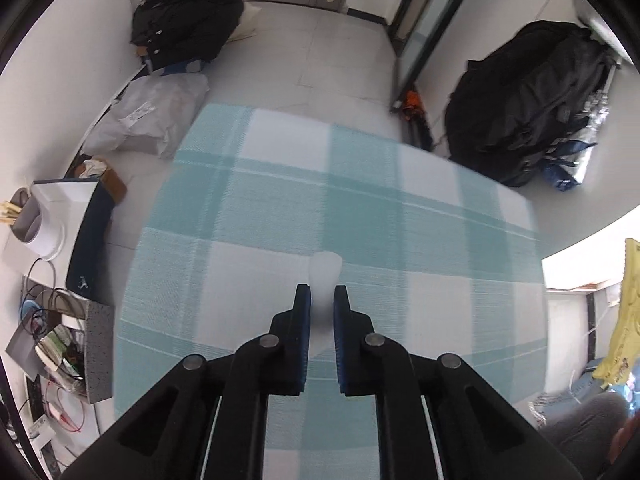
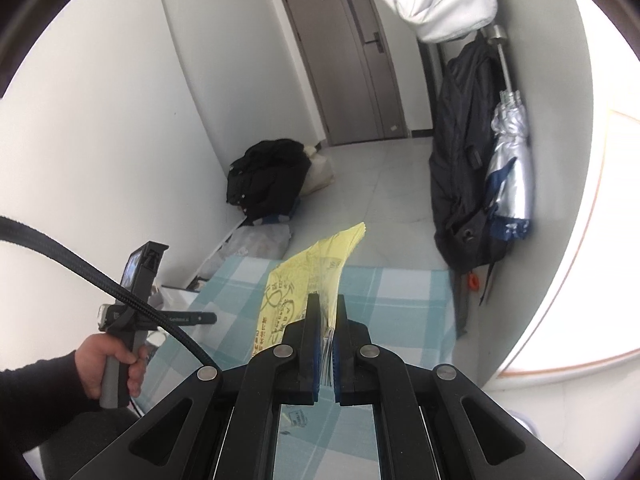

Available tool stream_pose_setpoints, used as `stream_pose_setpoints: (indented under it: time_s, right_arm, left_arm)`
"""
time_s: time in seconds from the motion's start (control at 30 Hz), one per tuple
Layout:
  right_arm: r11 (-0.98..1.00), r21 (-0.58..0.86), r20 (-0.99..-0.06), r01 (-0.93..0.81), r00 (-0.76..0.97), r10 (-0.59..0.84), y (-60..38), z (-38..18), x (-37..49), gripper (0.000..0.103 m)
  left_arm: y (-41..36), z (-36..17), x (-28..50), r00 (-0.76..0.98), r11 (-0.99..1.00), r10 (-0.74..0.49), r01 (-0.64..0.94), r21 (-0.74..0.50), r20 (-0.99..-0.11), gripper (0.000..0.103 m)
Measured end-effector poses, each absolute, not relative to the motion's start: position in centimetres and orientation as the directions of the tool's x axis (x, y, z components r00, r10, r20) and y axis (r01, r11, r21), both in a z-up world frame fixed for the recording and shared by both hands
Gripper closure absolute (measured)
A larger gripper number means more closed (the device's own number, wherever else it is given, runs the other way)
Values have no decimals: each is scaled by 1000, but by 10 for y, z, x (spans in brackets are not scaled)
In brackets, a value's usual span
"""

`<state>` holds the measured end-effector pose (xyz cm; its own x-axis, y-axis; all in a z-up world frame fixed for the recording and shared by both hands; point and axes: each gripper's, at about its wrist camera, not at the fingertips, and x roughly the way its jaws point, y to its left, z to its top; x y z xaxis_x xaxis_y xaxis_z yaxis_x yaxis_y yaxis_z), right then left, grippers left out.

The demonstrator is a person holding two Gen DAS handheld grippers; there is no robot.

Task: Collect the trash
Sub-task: 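Grasp the white foam strip with the left gripper while the right gripper lifts the yellow bag, then carry the yellow bag and foam strip over the white bin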

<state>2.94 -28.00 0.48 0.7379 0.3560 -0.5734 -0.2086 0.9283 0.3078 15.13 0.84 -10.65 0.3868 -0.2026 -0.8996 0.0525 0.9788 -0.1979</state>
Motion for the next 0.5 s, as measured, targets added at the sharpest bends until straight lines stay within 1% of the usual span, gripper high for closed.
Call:
stream_pose_setpoints:
  time_s: [0.17,0.23,0.43,0.5]
  right_arm:
    - [938,306,-537,-165,783,313,-318,25,14,99]
    - [944,298,-524,-141,802,286,-336,33,7,99]
    - [960,278,-486,-14,860,153,-408,61,-20,99]
    - [960,279,-478,31,871,111,-431,66,-28,99]
  left_arm:
    - [-43,-82,146,397,960,-279,147,-240,-874,96]
    - [-70,-76,144,373,940,-334,195,-279,-866,96]
    - [-164,-59,133,327,871,-448,371,-323,-832,96]
    - [-199,-56,131,290,836,-497,414,-361,-818,96]
